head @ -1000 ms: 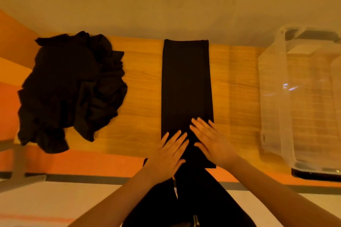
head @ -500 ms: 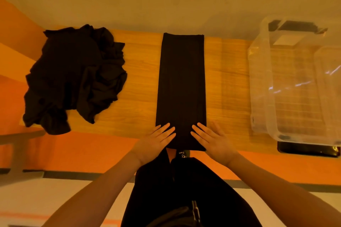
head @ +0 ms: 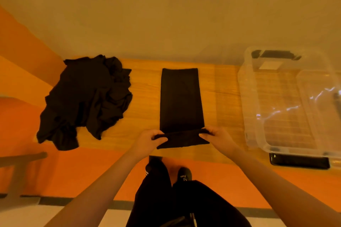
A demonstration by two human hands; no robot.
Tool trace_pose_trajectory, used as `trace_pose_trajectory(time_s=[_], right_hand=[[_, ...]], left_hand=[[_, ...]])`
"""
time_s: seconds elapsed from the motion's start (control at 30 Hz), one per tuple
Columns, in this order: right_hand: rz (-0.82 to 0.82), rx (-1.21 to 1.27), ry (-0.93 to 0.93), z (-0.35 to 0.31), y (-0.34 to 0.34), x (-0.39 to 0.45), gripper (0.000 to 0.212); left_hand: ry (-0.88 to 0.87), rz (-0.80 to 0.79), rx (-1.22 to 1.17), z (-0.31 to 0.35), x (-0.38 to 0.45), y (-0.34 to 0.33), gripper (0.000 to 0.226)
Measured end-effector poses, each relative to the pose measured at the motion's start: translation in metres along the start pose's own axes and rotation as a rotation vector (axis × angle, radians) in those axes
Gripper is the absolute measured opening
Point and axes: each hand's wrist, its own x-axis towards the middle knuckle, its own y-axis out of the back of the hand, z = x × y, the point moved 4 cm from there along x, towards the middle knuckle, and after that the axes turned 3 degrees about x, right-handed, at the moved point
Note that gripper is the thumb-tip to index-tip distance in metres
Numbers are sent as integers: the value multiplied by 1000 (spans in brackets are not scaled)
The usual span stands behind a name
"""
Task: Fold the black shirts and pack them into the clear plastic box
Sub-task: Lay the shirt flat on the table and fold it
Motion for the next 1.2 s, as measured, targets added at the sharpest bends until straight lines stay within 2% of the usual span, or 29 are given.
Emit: trace_pose_trajectory(time_s=[0.2,0.4,0.53,0.7,0.93,1.1,1.2], right_hand=[[102,292,-50,-32,14,30,15],[226,329,-43,-64,35,79,15],[267,306,-60,-79,49,118,14],[317,296,-119,-83,62,169,14],[382,143,-188,-67,68,224,14],[474,57,-194,-52,69,236,23],[539,-129,-157,-56,67,236,31]], left_hand=[[46,89,-278,34,31,39,12],[-17,185,-250,63,93,68,13],[-29,171,-174,75,137,83,13],[29,139,-186,69,194,97,15],[-1,165,139,51,250,99,28],[-73,267,285,48,265,99,32],[-83,301,323,45,268,96,31]])
